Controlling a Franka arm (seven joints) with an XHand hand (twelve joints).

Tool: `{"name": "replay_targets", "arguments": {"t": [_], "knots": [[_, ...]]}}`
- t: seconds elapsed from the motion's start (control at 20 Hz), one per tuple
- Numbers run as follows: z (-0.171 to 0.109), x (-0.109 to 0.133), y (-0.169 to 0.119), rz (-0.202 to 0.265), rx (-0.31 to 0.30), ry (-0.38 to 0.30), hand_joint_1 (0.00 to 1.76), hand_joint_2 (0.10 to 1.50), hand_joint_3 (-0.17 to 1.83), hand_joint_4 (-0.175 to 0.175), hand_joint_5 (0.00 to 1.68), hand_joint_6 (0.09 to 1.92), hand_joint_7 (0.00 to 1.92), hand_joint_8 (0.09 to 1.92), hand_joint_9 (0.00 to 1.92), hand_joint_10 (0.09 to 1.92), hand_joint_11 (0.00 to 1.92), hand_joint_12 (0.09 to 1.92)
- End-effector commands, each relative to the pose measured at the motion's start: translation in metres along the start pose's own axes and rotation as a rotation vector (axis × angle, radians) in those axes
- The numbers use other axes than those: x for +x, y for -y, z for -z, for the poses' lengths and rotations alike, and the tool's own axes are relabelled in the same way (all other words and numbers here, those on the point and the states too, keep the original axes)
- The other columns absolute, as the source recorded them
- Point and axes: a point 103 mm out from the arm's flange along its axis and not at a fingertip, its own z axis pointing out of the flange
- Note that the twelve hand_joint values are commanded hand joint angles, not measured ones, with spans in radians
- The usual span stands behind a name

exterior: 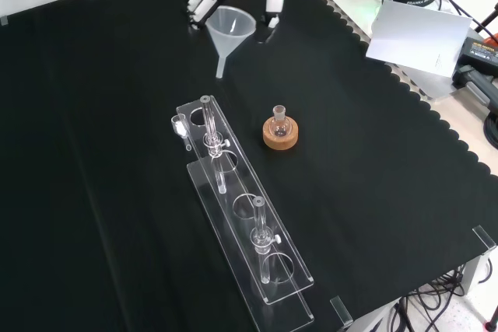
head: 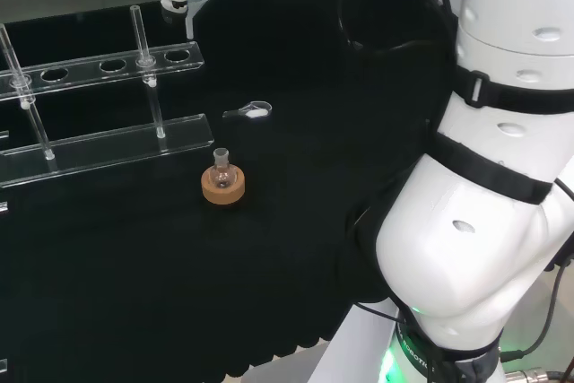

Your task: Place the funnel on the round-bottom flask.

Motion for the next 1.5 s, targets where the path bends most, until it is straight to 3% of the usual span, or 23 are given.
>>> {"name": "replay_targets", "arguments": {"t": [0.05, 0.55, 0.8, 1.05, 1.5], "knots": [[-0.011, 0.003, 0.027, -0.033, 0.041, 0.013, 0.82, 0.69, 0.64, -0.008, 0.74, 0.76, 0.71, 0.68, 0.96, 0.44, 0.73, 1.22], [-0.048, 0.013, 0.049, -0.048, 0.097, 0.026, 0.81, 0.69, 0.64, -0.007, 0.74, 0.77, 0.7, 0.68, 0.96, 0.44, 0.72, 1.22], [-0.08, 0.023, 0.048, -0.028, 0.11, 0.063, 0.81, 0.69, 0.64, -0.007, 0.74, 0.77, 0.7, 0.68, 0.97, 0.44, 0.72, 1.23], [-0.113, 0.029, 0.044, -0.008, 0.152, 0.045, 0.81, 0.69, 0.65, -0.007, 0.74, 0.77, 0.7, 0.68, 0.97, 0.44, 0.71, 1.23], [-0.135, 0.048, 0.048, 0.023, 0.174, 0.025, 0.81, 0.68, 0.65, -0.006, 0.75, 0.77, 0.7, 0.68, 0.97, 0.44, 0.71, 1.23]]}}
